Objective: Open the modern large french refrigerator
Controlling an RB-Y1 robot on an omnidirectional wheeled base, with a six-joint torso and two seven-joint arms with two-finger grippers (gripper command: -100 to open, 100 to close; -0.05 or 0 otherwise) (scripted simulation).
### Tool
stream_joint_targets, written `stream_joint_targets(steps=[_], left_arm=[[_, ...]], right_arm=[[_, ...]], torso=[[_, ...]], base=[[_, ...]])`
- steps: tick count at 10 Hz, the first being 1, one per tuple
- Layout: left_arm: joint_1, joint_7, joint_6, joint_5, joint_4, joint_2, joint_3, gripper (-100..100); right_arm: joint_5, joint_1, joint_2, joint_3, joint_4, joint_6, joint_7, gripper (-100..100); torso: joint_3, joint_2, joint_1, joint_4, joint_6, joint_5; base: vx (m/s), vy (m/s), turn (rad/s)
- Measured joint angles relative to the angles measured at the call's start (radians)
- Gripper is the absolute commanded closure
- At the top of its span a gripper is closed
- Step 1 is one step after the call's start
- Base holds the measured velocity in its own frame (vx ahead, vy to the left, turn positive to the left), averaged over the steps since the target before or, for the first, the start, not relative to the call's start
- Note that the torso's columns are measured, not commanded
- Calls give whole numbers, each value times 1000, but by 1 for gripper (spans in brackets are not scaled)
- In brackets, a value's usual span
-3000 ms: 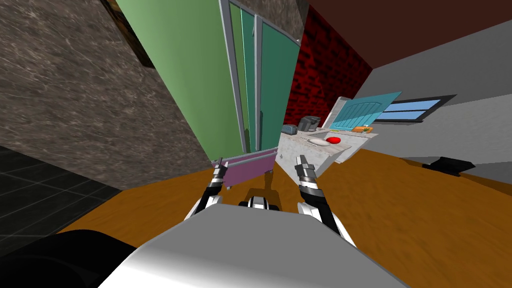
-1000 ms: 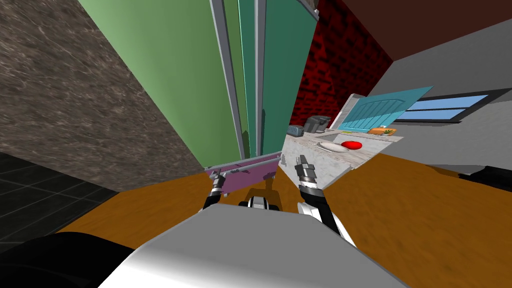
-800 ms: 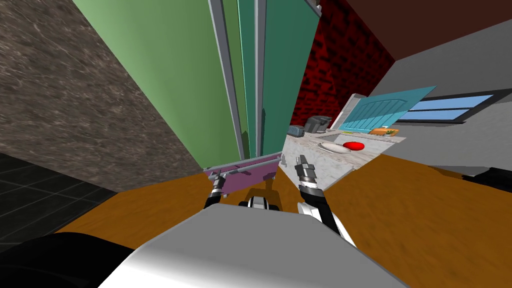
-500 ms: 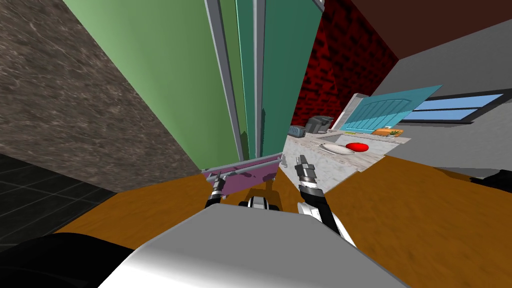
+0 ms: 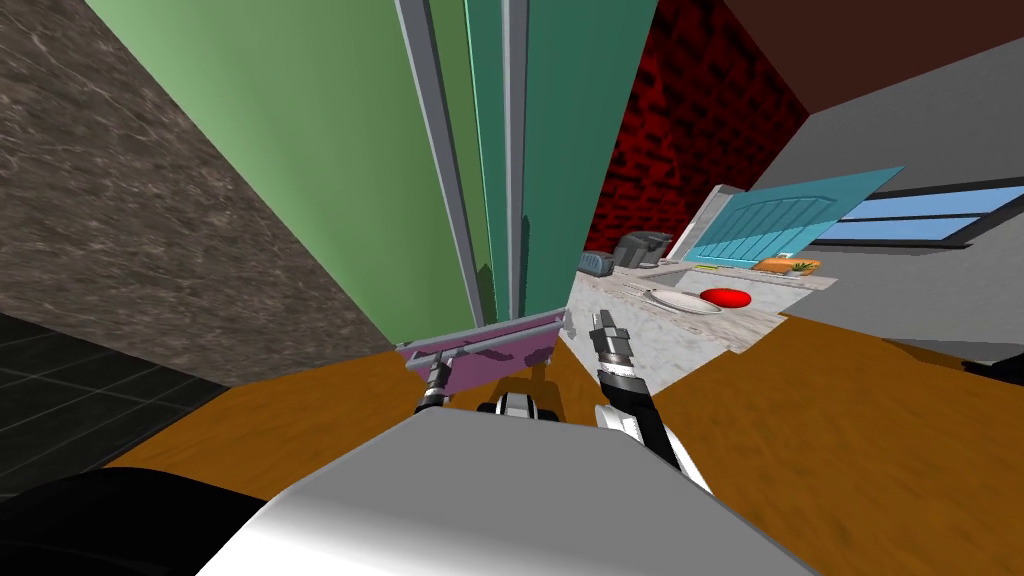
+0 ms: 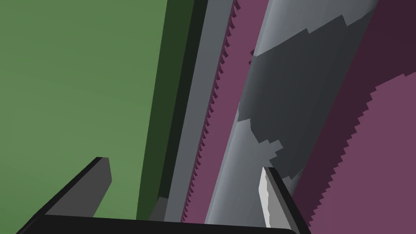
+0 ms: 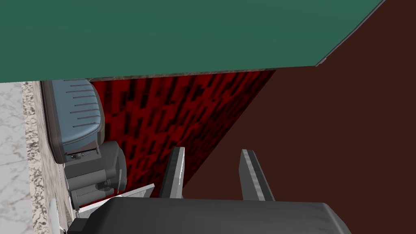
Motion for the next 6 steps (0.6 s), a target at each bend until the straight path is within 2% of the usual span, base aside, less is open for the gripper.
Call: stream_joint_targets(steps=[4,6], left_arm=[[-14,8,-40,0,94,-18,3,-100],[-24,14,-54,-1,146,-31,2,-100]], right_arm=[[0,0,0,0,0,0,0,0],[0,0,0,0,0,0,0,0]], torso=[[-3,-9,7,-3,4,5],[-3,-5,3,-2,2,2]], base=[[71,-23,17],[87,-35,-3]])
